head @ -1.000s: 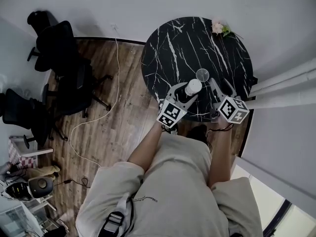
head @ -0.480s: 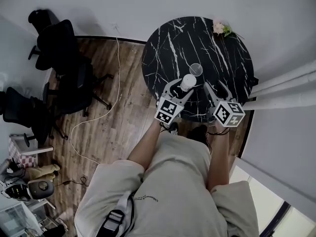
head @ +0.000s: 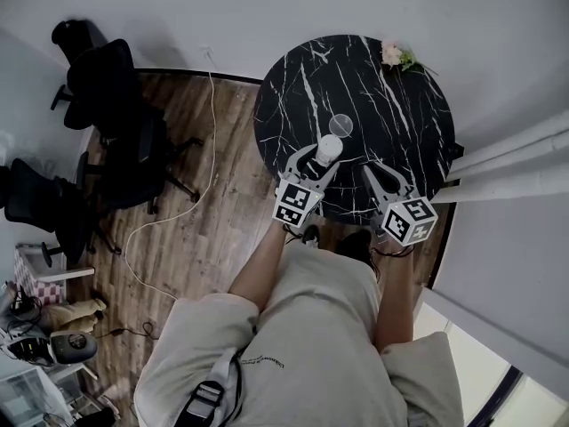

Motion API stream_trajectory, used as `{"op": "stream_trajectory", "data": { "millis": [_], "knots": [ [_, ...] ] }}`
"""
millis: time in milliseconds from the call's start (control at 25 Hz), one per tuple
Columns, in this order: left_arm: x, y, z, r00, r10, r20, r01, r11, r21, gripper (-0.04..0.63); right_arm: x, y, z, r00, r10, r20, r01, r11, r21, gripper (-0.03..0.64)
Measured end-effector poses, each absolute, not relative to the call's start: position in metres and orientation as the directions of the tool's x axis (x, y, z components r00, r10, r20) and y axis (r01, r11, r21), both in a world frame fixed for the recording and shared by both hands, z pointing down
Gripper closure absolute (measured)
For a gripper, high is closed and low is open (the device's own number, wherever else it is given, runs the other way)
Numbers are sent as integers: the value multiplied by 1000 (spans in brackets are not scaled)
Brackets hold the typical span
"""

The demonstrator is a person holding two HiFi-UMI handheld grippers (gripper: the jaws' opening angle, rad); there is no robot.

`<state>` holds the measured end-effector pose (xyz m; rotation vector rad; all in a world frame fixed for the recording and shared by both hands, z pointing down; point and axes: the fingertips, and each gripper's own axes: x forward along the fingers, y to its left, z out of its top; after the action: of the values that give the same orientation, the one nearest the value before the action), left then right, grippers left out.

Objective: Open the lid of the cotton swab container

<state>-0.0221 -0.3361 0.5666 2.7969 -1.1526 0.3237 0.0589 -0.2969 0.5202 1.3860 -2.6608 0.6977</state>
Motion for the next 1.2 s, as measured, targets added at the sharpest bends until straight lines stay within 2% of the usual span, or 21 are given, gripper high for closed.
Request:
{"op": "stream_trajectory", "data": {
  "millis": [120,360,560,1200],
  "knots": [
    [-24,-337,569,687,-690,227,-710,-704,12,350,65,-290,518,-567,-792,226,-791,449,-415,581],
    [-21,-336,574,689,-684,239,-710,-704,28,350,66,-276,520,-578,-771,266,-796,461,-392,581],
    [-18,-338,574,690,-687,228,-710,-704,27,350,66,-275,518,-608,-749,262,-777,496,-387,581],
    [-8,-334,569,708,-671,221,-693,-720,34,350,73,-270,524,-600,-750,279,-786,485,-384,581]
  ]
}}
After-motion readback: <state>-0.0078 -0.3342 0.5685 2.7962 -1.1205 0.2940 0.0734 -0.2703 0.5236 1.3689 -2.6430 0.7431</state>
